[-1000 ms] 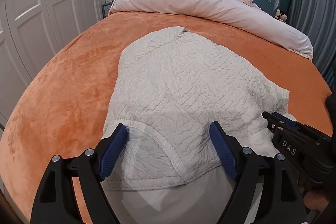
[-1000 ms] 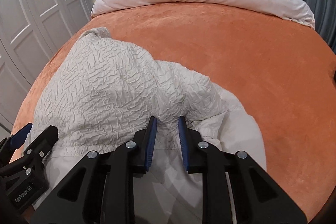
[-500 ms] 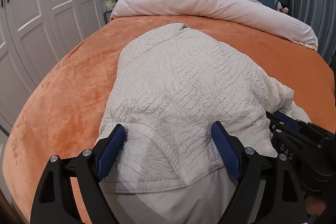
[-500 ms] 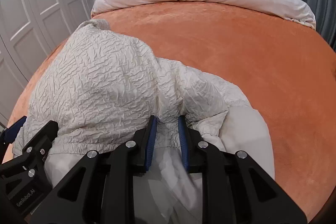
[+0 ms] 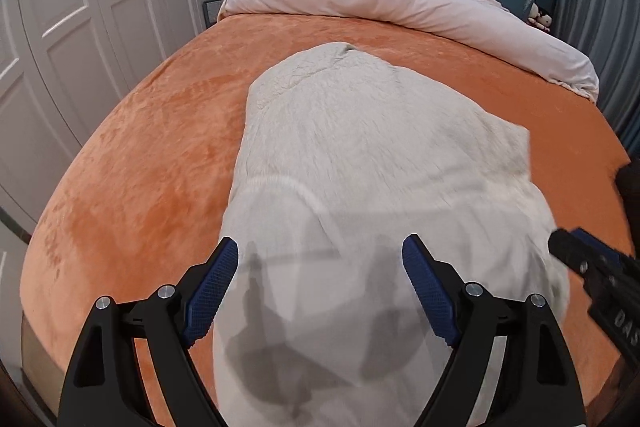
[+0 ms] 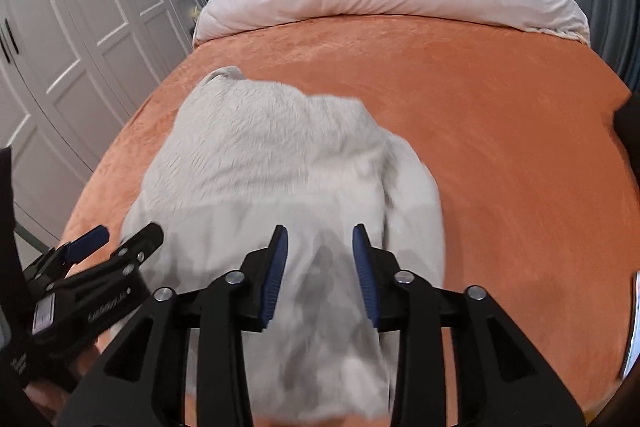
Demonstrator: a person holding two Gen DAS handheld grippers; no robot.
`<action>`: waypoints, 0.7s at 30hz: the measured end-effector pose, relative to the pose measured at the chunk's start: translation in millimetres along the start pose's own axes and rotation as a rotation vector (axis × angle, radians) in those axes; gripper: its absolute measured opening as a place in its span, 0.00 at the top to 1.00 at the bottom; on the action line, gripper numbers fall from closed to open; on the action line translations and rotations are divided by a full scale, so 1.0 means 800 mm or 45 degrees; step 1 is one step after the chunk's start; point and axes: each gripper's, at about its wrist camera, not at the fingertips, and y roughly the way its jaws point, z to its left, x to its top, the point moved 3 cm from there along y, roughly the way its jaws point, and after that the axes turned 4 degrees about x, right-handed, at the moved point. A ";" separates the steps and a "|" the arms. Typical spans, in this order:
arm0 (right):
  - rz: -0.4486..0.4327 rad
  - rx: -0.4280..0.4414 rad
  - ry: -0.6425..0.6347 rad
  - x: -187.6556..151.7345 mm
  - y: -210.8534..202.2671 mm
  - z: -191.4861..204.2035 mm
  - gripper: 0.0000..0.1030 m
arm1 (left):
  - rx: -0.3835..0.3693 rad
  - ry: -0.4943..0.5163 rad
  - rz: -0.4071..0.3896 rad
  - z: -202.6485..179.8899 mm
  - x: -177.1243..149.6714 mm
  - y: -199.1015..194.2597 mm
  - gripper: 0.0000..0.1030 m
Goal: Fold large clothes
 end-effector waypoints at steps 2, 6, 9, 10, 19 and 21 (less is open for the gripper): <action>0.004 -0.003 0.002 -0.017 -0.012 0.000 0.68 | -0.002 0.013 -0.004 -0.004 -0.009 -0.012 0.21; 0.107 -0.033 -0.016 -0.060 0.004 -0.004 0.68 | -0.007 0.019 0.003 -0.009 -0.032 -0.031 0.21; 0.235 -0.096 -0.026 -0.097 0.034 -0.013 0.68 | -0.007 0.026 0.029 -0.011 -0.047 -0.035 0.21; 0.221 -0.093 -0.011 -0.100 0.029 -0.015 0.68 | -0.002 0.033 0.031 -0.010 -0.052 -0.037 0.21; 0.245 -0.125 -0.064 -0.120 0.040 -0.019 0.63 | 0.038 0.028 0.081 0.006 -0.087 -0.033 0.21; 0.252 -0.125 -0.057 -0.122 0.035 -0.019 0.63 | 0.047 0.031 0.090 0.012 -0.100 -0.031 0.20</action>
